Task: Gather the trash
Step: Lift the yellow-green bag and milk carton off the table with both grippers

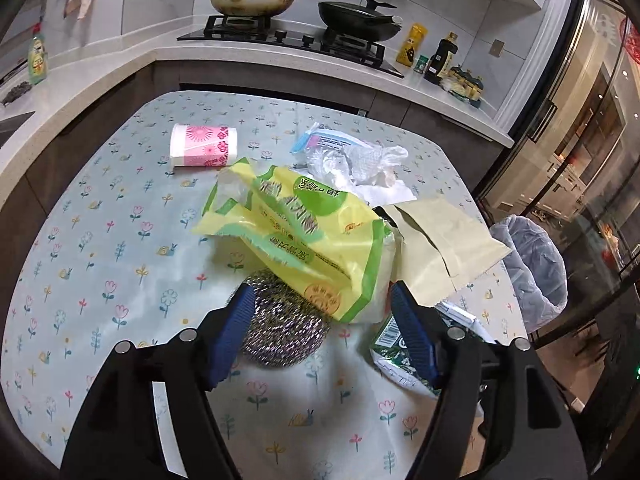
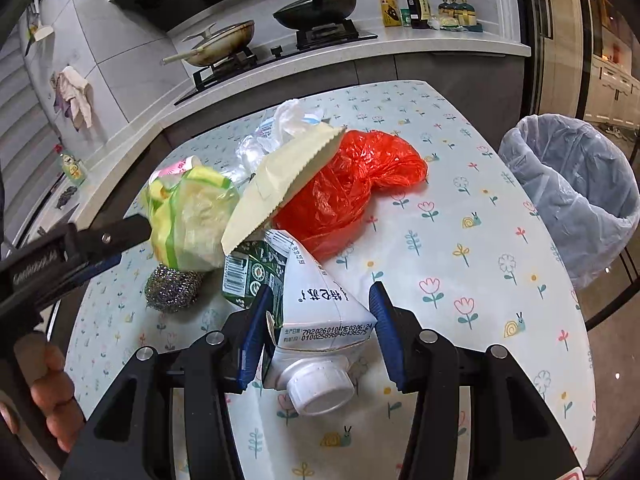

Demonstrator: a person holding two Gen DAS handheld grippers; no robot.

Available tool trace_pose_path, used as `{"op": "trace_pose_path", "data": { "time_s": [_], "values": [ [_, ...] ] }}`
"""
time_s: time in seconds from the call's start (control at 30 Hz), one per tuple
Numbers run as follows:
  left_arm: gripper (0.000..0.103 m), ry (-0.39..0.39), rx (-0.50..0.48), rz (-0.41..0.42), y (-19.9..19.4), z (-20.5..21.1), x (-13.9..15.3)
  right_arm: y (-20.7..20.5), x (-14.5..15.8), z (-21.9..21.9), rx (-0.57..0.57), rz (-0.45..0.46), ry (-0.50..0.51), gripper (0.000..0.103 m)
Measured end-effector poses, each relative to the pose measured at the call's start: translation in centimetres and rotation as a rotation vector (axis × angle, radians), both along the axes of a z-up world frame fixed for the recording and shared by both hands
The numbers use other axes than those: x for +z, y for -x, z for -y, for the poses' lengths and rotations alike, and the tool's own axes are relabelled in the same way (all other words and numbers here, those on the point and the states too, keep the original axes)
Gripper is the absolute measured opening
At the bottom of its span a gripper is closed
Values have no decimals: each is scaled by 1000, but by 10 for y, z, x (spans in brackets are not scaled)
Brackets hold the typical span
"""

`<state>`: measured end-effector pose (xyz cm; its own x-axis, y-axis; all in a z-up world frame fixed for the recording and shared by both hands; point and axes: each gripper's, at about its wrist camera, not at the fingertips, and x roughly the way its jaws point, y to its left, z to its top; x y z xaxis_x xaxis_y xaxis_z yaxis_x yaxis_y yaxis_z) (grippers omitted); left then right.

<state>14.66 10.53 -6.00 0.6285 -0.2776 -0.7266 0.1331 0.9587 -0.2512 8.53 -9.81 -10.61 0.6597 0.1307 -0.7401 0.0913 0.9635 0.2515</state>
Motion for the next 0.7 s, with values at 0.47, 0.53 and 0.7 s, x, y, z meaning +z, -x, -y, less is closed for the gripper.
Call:
{"op": "trace_pose_path", "data": {
  "time_s": [0.47, 0.53, 0.7],
  "values": [
    [44, -76, -7, -78, -54, 38, -37, -17, -23, -3, 7, -48, -15, 48],
    [26, -59, -20, -108, -57, 37, -43, -20, -25, -1, 6, -51, -34, 48],
    [19, -77, -15, -77, -49, 34, -37, -25, -26, -1, 21, -59, -50, 49]
  ]
}}
